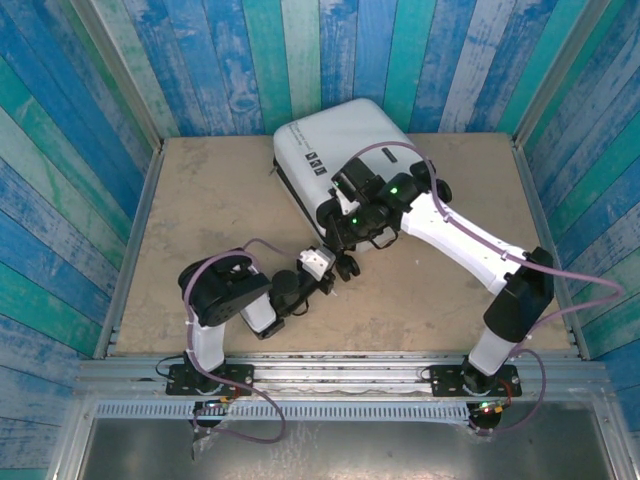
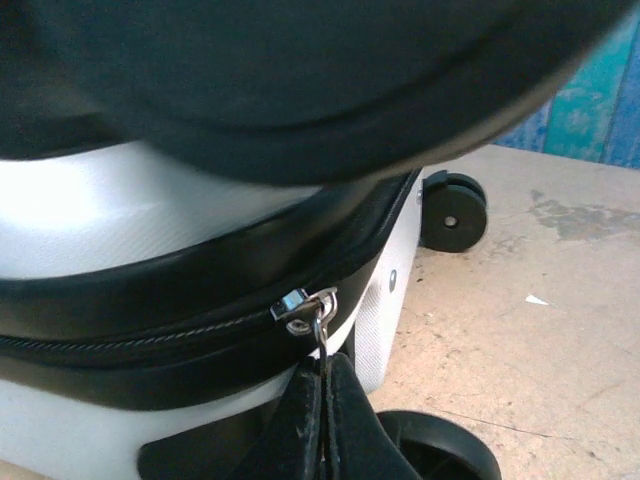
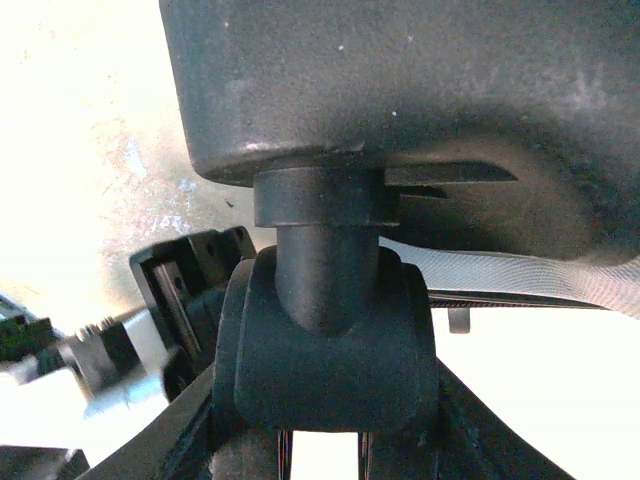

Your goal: Pack the luggage

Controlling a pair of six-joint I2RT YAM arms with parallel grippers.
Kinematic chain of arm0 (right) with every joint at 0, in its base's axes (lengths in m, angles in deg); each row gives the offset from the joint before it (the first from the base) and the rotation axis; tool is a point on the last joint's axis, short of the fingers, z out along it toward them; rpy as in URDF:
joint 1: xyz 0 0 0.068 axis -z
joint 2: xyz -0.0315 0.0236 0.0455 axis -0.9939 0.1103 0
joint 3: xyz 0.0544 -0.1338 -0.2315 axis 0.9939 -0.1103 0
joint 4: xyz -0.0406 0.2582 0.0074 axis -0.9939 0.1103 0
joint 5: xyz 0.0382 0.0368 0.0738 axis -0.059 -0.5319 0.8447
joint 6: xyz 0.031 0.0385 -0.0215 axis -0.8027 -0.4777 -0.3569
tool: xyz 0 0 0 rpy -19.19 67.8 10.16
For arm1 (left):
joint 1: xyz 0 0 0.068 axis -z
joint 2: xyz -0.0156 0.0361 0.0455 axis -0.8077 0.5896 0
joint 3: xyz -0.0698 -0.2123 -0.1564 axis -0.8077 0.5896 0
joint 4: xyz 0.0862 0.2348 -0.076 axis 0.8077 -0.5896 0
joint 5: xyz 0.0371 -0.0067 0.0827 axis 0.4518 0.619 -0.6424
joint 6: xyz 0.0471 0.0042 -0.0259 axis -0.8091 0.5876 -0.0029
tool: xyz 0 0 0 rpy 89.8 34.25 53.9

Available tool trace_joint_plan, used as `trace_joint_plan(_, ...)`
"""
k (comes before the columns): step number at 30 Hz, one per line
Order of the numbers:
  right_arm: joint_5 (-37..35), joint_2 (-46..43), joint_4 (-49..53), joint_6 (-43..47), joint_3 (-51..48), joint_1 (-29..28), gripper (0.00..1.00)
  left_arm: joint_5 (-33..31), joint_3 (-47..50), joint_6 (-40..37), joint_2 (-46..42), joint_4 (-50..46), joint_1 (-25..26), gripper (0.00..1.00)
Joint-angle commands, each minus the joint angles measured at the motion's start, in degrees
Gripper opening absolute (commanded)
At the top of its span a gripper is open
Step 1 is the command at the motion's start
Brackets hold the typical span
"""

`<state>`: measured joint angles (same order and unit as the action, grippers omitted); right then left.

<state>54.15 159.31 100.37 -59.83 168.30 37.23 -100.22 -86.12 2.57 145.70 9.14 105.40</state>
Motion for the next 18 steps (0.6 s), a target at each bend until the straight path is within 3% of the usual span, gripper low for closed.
trace_joint_plan(1, 3.5, 1.8, -7.2, -3.6, 6.5, -3.3, 0.00, -4.8, -2.4, -5.0, 2.7, 3.7, 6.3, 0.00)
trace_joint_plan(10, 0.4, 7.5, -8.3, -8.1, 12.2, -8.8, 0.00, -21.6, -8.3, -5.1, 7.0, 1.3, 12.9, 0.00)
trace_joint_plan(16, 0.9, 12.7, -9.2, -9.6, 18.8, -12.6, 0.00, -26.1, -13.1, -4.5, 8.1, -3.3, 13.9, 0.00)
trace_joint_plan(18, 2.6, 14.8, -7.8, -9.0, 21.4, -13.0, 0.05, -26.5, -13.8, -3.8, 8.1, -4.6, 14.0, 0.00)
